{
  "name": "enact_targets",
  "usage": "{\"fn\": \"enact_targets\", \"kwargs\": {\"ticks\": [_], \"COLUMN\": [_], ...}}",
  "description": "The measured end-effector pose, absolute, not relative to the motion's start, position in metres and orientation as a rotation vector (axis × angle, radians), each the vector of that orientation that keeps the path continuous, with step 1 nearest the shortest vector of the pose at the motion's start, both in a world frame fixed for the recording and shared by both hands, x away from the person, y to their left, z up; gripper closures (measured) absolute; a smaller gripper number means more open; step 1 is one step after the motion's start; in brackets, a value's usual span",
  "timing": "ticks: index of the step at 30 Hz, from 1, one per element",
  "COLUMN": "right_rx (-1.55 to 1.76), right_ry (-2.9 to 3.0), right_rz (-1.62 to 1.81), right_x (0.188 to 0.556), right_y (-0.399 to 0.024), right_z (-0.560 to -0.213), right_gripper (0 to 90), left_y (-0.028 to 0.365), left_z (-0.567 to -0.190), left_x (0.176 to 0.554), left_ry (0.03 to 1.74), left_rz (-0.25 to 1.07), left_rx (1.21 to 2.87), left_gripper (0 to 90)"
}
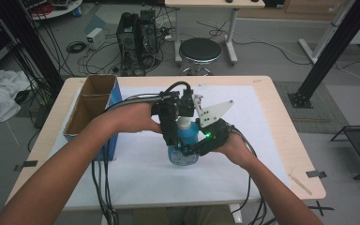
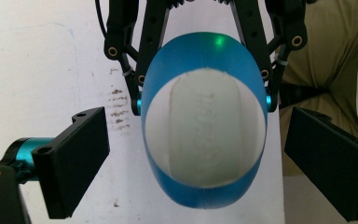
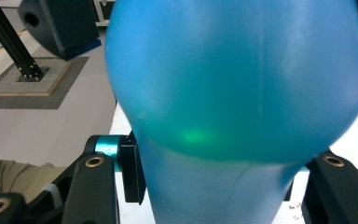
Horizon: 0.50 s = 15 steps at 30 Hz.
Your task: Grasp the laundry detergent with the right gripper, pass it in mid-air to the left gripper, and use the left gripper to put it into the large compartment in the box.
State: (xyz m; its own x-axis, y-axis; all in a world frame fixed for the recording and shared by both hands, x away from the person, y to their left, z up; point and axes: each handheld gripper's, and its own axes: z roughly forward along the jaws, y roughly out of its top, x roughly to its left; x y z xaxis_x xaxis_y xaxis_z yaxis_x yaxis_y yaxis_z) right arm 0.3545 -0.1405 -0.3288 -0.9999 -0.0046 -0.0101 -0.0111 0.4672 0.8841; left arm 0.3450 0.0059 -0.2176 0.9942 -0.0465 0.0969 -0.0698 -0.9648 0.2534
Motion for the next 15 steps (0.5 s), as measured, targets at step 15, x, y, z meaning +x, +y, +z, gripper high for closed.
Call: {"fn": "enact_targets", "kwargs": {"ticks": [15], "right_rx": [-0.036], "right_ry": [2.658], "right_rz": [1.623], "right_x": [0.3566], "right_y": [-0.1423], "right_z": [-0.3283], "right_gripper": [43.1], "left_y": [0.0006], "left_z": [-0.2247], "left_x": [0.3482], "left_ry": [-0.09], "left_rz": [0.064], "left_rx": [2.886], "left_gripper": [14.6]}}
